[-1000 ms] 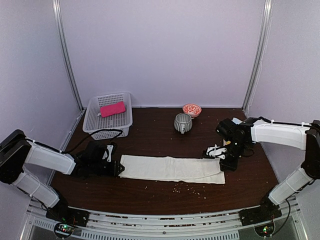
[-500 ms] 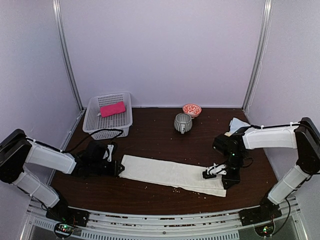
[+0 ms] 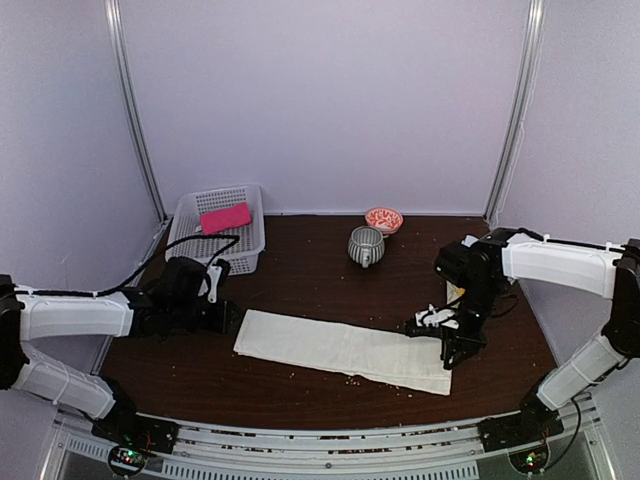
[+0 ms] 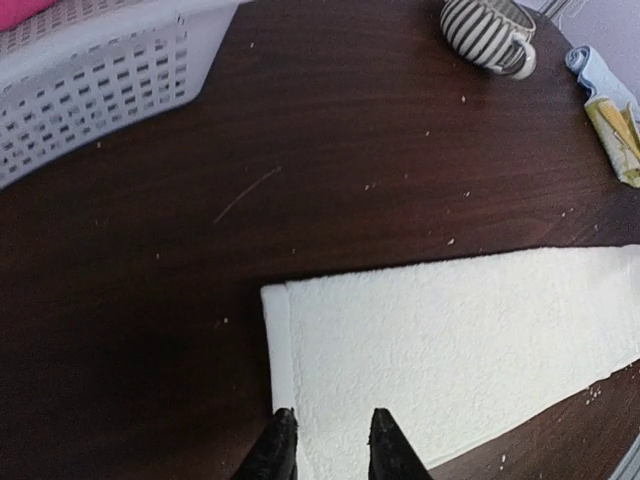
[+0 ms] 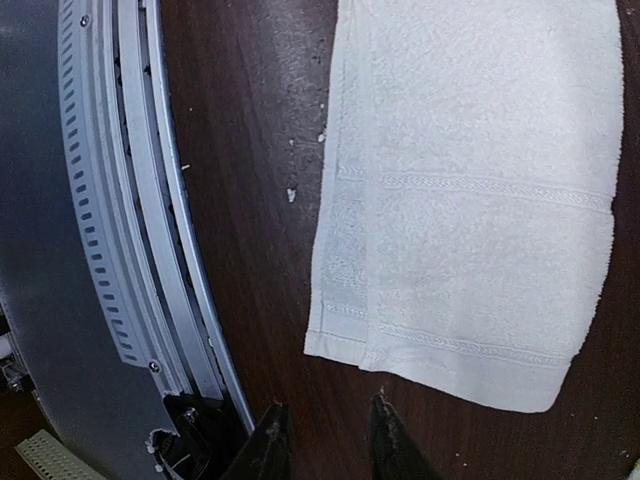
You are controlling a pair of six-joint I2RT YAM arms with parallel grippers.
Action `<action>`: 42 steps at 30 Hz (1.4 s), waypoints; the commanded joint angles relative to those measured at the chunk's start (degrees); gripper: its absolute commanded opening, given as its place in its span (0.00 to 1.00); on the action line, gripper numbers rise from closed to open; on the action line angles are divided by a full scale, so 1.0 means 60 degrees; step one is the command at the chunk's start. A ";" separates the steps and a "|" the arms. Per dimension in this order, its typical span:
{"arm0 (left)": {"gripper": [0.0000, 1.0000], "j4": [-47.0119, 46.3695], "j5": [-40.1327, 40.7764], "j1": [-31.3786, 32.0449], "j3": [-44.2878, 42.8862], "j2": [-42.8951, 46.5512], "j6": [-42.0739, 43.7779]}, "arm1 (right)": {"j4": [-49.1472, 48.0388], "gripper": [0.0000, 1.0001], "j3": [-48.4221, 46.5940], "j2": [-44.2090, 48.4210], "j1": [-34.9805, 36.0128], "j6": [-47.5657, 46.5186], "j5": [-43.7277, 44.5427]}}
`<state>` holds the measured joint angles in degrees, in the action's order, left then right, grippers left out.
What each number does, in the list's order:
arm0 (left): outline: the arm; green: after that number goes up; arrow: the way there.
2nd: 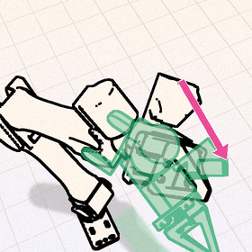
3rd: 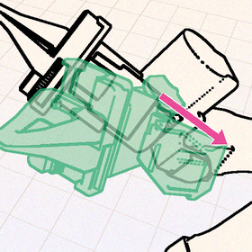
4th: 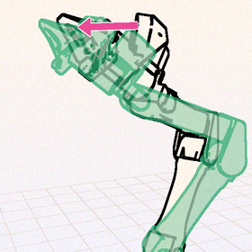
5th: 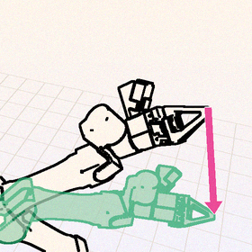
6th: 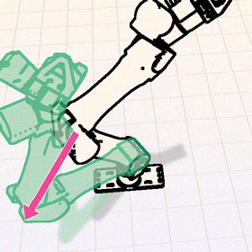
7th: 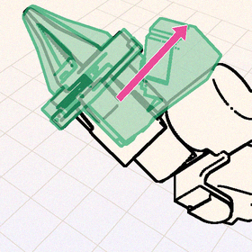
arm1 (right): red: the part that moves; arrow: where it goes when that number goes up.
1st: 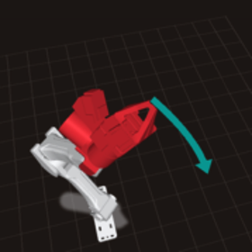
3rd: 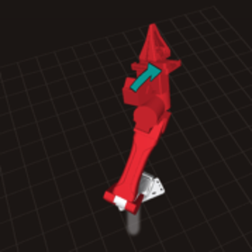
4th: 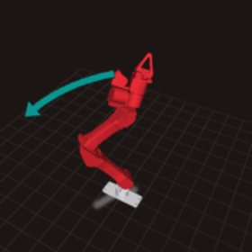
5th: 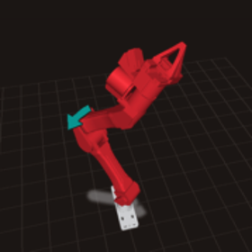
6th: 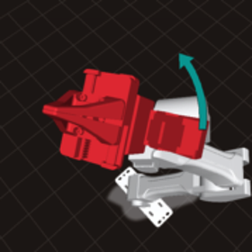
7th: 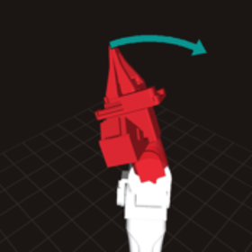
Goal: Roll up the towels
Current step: Smooth out the towel at the center of the board, then adjust the towel at the center of the board.
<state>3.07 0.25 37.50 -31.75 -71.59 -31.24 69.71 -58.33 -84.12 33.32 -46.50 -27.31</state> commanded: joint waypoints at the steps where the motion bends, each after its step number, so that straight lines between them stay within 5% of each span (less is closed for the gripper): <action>1: 0.24 0.0337 0.0313 -0.0007 -0.0963 -0.0297 0.0765 | 0.0186 0.27 -0.0543 -0.0336 -0.0738 -0.0154 -0.0436; 18: 0.09 -0.1001 -0.0443 -0.0003 -0.1919 -0.3725 0.1223 | -0.3688 0.27 0.0826 -0.1519 -0.1189 0.2710 0.2831; 27: 0.06 -0.0304 0.1020 0.0003 -0.0607 -0.3115 0.0565 | -0.4266 0.26 0.0272 -0.2721 -0.1179 0.2517 0.3716; 42: 0.06 0.1275 0.2042 -0.0113 0.0424 -0.0686 -0.0571 | -0.3878 0.28 -0.4368 -0.5238 -0.1006 0.2467 0.2958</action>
<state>6.35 11.66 37.32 -29.63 -79.55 -33.45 45.17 -79.55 -113.89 26.74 -32.58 -7.68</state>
